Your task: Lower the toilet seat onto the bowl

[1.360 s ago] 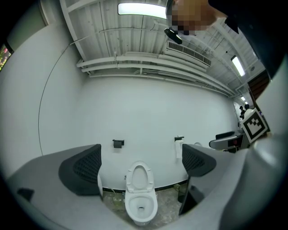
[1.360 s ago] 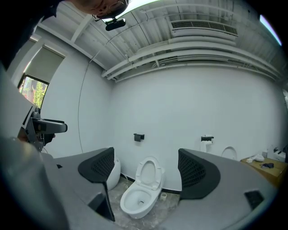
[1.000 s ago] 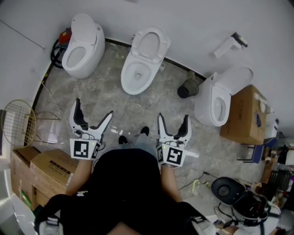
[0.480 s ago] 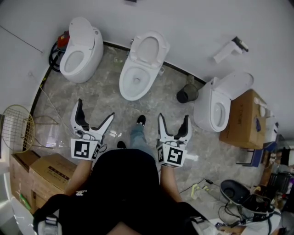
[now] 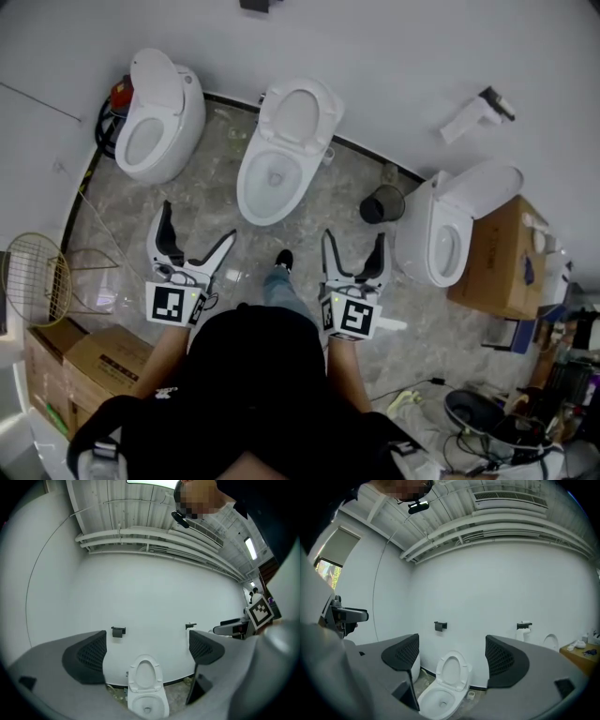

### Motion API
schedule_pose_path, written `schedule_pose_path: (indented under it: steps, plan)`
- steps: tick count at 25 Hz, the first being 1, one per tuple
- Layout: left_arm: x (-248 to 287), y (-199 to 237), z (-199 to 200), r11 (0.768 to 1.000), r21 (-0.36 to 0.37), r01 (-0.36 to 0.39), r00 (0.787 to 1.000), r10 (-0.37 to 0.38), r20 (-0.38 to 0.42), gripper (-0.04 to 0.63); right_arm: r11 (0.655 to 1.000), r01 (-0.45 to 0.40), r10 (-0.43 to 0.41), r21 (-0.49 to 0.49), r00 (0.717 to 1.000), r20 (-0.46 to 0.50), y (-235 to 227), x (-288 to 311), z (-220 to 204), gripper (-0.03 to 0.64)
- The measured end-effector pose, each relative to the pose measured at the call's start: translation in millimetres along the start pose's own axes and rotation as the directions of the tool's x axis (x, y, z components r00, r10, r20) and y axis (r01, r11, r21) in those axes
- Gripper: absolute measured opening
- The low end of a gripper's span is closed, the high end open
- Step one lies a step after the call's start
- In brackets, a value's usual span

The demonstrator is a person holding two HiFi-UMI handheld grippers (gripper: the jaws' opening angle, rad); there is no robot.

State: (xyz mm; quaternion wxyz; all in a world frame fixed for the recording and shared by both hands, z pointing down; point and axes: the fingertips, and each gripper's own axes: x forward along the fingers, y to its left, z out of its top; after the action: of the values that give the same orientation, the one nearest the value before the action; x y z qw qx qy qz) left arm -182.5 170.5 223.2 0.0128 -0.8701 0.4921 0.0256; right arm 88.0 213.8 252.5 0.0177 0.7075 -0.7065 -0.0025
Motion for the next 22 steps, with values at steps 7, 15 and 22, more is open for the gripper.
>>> schedule_pose_path:
  steps: [7, 15, 22]
  plan:
    - [75, -5, 6, 1.0, 0.008, -0.011, 1.0, 0.011, -0.002, 0.537, 1.0, -0.025, 0.025, 0.005, 1.0, 0.0, -38, 64, 8, 0.431]
    - [146, -18, -2, 1.0, 0.017, -0.024, 0.999, 0.024, -0.037, 0.537, 0.998, -0.055, 0.056, 0.038, 0.998, -0.016, -81, 121, -1, 0.431]
    - [184, -29, -6, 0.999, 0.034, -0.024, 0.998, 0.026, -0.059, 0.537, 0.995, -0.073, 0.075, 0.069, 0.997, -0.031, -104, 149, -9, 0.431]
